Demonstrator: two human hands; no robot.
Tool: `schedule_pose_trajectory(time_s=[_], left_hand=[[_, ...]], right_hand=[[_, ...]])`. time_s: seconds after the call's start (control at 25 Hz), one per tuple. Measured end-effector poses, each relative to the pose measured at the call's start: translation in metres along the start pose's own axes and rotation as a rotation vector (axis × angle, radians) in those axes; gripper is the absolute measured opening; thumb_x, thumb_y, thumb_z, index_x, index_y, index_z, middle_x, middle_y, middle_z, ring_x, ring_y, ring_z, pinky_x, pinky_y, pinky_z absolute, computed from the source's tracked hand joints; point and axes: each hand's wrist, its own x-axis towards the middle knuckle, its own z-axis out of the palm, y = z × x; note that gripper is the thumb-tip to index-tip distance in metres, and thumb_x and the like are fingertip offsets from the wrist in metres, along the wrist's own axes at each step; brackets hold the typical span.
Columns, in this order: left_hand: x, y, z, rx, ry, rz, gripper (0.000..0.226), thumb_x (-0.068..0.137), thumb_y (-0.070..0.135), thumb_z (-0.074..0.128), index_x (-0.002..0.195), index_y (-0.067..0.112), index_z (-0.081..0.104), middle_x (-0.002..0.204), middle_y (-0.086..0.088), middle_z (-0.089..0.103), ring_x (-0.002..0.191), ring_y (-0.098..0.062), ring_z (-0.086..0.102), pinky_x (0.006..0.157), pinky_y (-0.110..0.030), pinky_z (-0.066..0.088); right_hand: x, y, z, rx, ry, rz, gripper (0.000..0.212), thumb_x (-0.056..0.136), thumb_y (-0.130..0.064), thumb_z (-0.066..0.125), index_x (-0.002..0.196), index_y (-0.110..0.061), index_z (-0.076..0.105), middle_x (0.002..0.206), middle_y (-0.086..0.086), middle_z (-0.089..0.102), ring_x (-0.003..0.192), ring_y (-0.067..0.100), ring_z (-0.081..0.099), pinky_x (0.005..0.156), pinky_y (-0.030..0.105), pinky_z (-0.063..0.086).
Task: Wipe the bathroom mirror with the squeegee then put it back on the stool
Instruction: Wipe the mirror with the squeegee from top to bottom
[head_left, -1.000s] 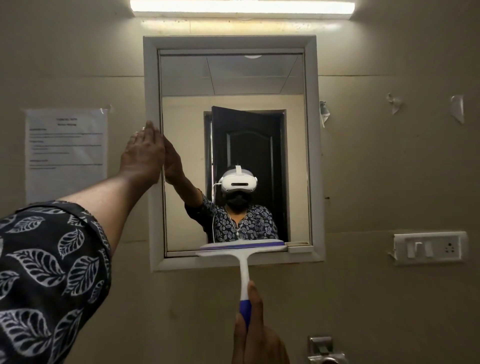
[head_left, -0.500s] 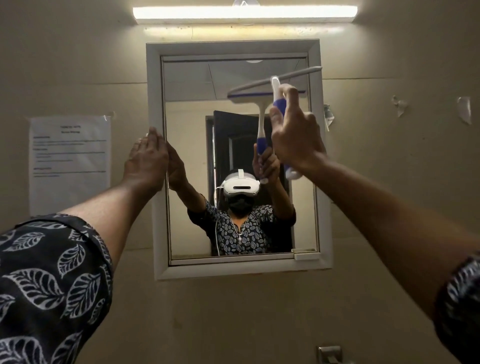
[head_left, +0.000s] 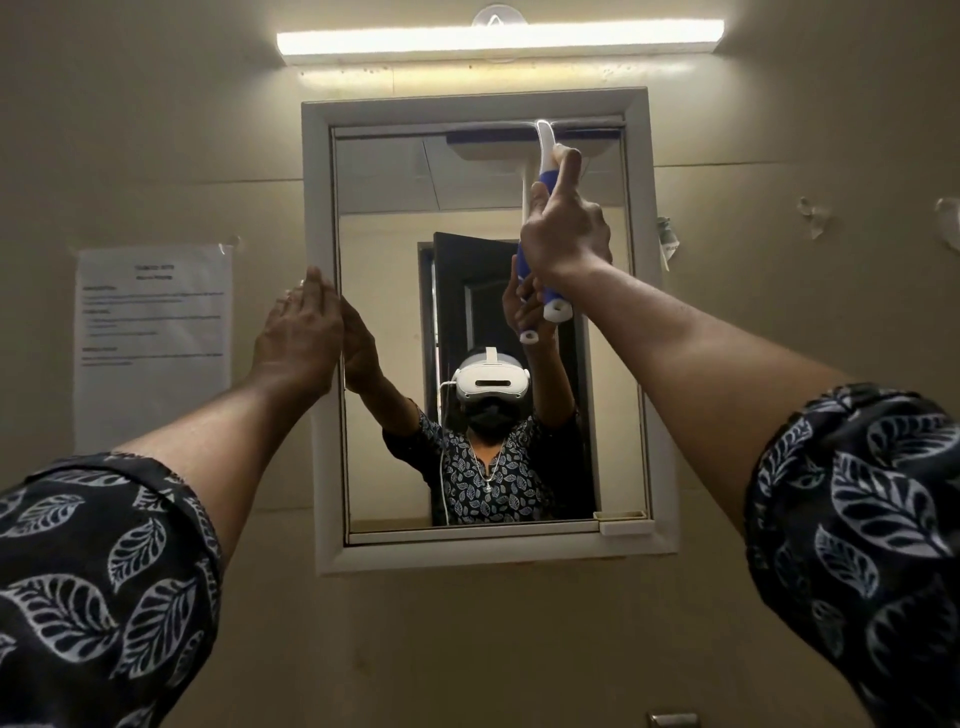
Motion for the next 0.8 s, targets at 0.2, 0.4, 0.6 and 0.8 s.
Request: schedule_pose_trajectory(time_s=[0.2,0.4,0.6,0.8], left_hand=[[-0.001,0.0,-0.001,-0.001,-0.022,-0.004,0.102,0.077,0.0,0.07,0.151,0.001,-0.001,0.158,-0.019,-0.005,0.148,-0.033,0.003,0.12,-0.039,0.01],[-0.003,0.001,-0.003,0.01,-0.04,-0.005,0.103,0.077,0.001,0.071,0.15,0.0,-0.002,0.158,-0.02,-0.006,0.147,-0.033,0.003,0.12,-0.039,0.01],[-0.003,0.001,-0.005,0.005,-0.037,-0.006,0.101,0.079,-0.002,0.069,0.15,0.0,-0.002,0.158,-0.02,-0.005,0.147,-0.033,0.004,0.12,-0.039,0.011],[-0.002,0.001,-0.006,0.015,-0.04,-0.002,0.098,0.08,-0.003,0.067,0.15,-0.001,-0.001,0.158,-0.021,-0.005,0.147,-0.034,0.004,0.12,-0.039,0.011]], right_hand=[[-0.023,0.022,-0.001,0.002,0.047,-0.031,0.036,0.1,-0.03,0.029,0.134,-0.018,0.027,0.073,0.003,0.051,0.056,0.018,0.054,0.047,0.026,0.043],[-0.134,0.066,0.01,0.055,0.085,-0.065,0.044,0.101,-0.025,0.033,0.143,-0.02,0.025,0.059,-0.003,0.049,0.043,0.008,0.049,0.037,0.018,0.039],[-0.296,0.087,0.012,0.152,-0.005,0.175,0.051,0.098,-0.023,0.036,0.136,-0.045,0.011,0.062,-0.006,0.056,0.038,0.002,0.043,0.036,0.011,0.038],[-0.201,-0.001,0.064,0.356,-0.039,-0.121,0.071,0.093,-0.039,0.045,0.142,0.002,0.014,0.147,0.02,0.031,0.135,0.019,0.036,0.097,0.03,0.044]])
